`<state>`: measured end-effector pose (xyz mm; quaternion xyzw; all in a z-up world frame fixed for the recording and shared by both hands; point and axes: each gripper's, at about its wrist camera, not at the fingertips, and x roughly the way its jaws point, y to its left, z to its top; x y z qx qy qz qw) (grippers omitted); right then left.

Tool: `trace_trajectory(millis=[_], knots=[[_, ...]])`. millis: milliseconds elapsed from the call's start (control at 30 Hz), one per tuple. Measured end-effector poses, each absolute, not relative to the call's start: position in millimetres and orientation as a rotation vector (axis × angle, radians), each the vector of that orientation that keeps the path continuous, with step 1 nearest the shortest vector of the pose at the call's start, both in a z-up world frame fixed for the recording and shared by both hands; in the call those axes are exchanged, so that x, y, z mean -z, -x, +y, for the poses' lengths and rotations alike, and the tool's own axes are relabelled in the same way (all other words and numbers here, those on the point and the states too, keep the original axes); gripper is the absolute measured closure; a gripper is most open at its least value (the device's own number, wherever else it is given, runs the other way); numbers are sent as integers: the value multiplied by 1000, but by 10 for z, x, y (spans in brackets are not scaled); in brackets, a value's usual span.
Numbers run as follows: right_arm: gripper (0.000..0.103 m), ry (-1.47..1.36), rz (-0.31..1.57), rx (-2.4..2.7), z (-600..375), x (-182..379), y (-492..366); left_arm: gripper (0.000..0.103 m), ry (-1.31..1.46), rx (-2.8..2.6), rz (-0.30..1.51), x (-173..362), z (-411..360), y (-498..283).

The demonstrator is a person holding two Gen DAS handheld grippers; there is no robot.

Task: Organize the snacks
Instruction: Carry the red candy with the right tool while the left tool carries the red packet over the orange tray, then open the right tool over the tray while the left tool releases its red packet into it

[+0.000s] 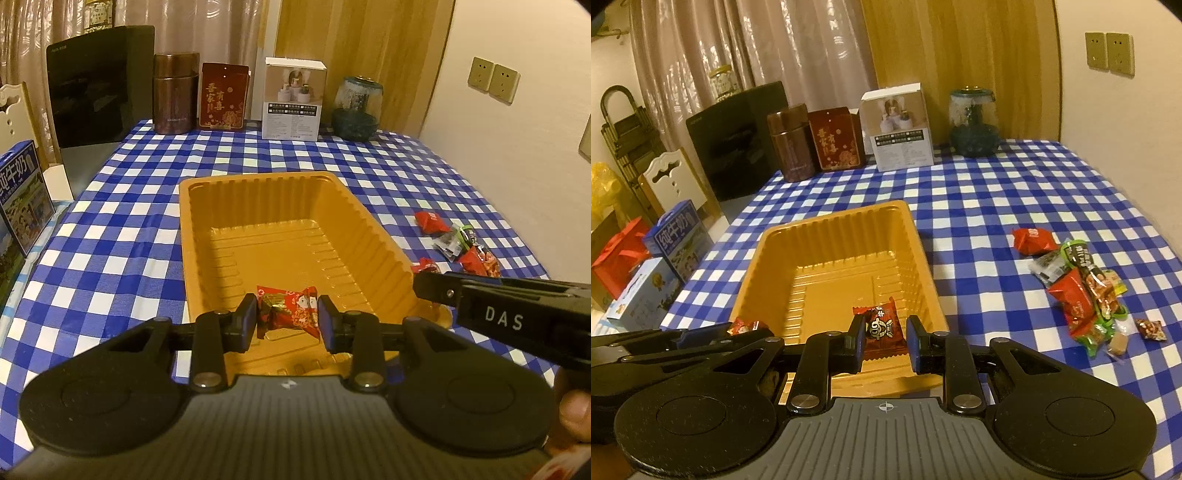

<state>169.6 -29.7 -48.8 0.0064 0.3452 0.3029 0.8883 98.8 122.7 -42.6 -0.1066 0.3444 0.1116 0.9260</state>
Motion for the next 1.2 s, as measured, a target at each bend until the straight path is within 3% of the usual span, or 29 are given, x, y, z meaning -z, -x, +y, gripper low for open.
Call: trace_trajectory(millis=[333, 433, 1000, 1067, 1133, 1200], knots=[[79, -30, 731, -643, -193, 548, -1796, 69, 233, -232, 707, 492, 1293, -1067], [79, -36, 732, -644, -183, 567, -1819, 60, 228, -241, 710, 510, 1294, -1093], [79, -69, 737, -663, -155, 574, -1864, 58, 230, -246, 712, 531, 1320, -1093], [75, -85, 740, -670, -153, 569, -1887, 58, 227, -249, 715, 536, 1324, -1090], [47, -93, 733, -666, -164, 561, -1894, 58, 228, -251, 717, 541, 1330, -1084], [44, -107, 723, -665, -187, 548, -1893, 58, 230, -254, 718, 542, 1330, -1086]])
